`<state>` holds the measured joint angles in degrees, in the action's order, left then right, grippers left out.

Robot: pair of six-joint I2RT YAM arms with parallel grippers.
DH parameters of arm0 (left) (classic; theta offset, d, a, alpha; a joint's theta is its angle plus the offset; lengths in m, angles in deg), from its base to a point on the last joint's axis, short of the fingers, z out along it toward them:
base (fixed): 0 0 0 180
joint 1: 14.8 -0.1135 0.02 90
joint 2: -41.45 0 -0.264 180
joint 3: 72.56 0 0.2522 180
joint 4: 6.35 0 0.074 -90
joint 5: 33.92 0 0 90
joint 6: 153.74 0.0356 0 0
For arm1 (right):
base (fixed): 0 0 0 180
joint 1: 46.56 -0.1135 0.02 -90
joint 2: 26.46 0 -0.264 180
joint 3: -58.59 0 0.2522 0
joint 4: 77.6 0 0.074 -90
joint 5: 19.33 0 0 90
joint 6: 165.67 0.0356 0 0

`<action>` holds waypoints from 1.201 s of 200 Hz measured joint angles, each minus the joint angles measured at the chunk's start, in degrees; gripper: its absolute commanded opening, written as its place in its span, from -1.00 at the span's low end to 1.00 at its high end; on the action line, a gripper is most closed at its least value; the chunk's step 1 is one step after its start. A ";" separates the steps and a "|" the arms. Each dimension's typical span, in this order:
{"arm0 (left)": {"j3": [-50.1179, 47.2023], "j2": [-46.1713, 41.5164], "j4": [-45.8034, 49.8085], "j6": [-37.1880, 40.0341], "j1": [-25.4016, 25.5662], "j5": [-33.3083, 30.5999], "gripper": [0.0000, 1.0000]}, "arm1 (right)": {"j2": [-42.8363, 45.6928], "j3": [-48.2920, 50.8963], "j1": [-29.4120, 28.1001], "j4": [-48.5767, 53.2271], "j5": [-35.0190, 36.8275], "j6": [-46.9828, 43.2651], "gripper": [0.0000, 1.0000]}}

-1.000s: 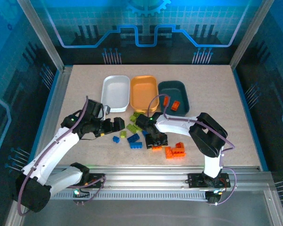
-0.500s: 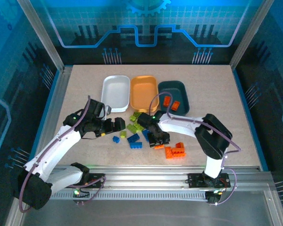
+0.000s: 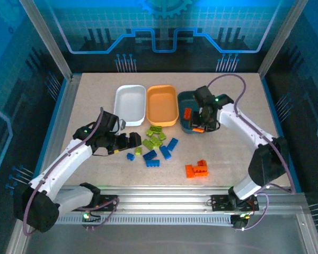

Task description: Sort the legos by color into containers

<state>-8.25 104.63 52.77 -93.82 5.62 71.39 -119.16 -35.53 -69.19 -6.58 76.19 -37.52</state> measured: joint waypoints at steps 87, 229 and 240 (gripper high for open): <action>0.44 0.92 3.78 -0.70 1.31 -0.09 0.98 | -21.90 -16.13 7.02 -2.32 -5.14 -6.84 0.30; -1.11 9.31 4.92 -0.55 1.49 -4.61 0.94 | 14.62 17.35 -5.62 -0.46 -5.01 2.56 0.36; -1.11 10.71 4.68 0.22 1.49 -4.90 0.89 | 15.69 20.33 -8.13 -0.81 -5.14 4.63 0.35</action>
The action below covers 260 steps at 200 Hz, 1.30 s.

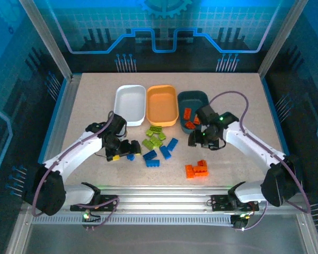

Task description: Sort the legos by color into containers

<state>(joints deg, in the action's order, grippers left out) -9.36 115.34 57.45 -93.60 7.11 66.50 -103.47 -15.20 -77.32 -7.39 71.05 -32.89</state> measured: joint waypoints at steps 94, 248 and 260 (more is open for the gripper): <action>1.31 13.25 -2.60 10.88 0.02 -5.51 0.59 | 9.03 8.26 -6.27 -0.98 0.90 9.86 0.31; 4.15 20.04 -5.33 14.27 2.38 -6.32 0.09 | 15.61 12.79 -6.32 -0.33 2.64 14.19 0.25; 4.15 20.52 -5.38 14.21 2.38 -6.32 0.04 | 15.61 12.79 -6.32 -0.35 2.64 14.19 0.25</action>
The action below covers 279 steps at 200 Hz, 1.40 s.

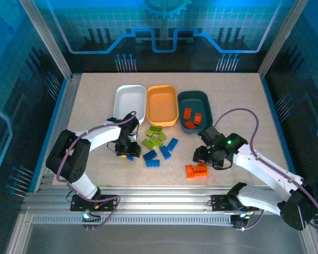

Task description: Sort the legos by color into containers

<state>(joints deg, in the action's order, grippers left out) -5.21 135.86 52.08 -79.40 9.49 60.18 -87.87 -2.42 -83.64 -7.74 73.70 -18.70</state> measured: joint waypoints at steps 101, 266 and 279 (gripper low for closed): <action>0.09 0.48 0.02 -0.72 0.00 -0.02 -0.32 | -1.42 -0.02 0.02 -0.24 0.00 0.02 0.23; 4.46 -10.56 0.44 -8.81 -1.11 8.83 -0.31 | 0.96 -3.65 0.48 2.51 -0.57 -1.44 0.36; 4.48 -10.64 -0.11 -10.03 -1.11 10.54 -0.31 | 1.81 -2.45 0.87 3.02 -1.03 -1.53 0.39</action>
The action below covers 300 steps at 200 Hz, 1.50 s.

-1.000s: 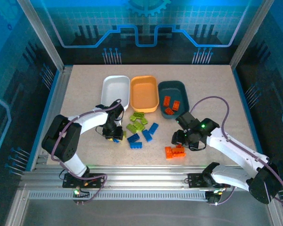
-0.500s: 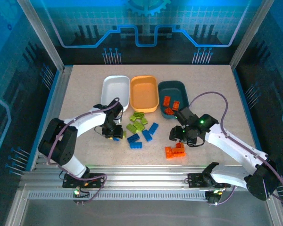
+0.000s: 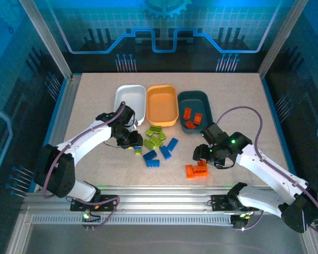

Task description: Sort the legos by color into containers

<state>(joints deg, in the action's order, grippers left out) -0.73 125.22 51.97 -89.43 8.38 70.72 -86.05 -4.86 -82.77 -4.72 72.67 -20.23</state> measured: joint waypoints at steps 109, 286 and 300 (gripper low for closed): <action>12.96 -1.09 -2.40 -15.89 -0.04 4.33 -0.31 | -13.16 -5.33 21.00 -5.33 -12.26 -17.11 0.55; 50.99 38.36 -2.23 -18.95 0.00 5.20 -0.24 | -11.67 -3.56 23.12 -6.16 -16.24 -24.24 0.56; 54.18 41.11 -0.90 -17.75 -0.02 5.22 -0.22 | -9.31 -3.04 23.41 -6.03 -15.52 -24.09 0.56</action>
<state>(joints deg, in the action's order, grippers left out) 53.45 166.33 51.07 -107.18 8.36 75.94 -95.36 -7.90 -59.36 -10.76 57.15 -44.32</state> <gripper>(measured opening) 0.386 0.782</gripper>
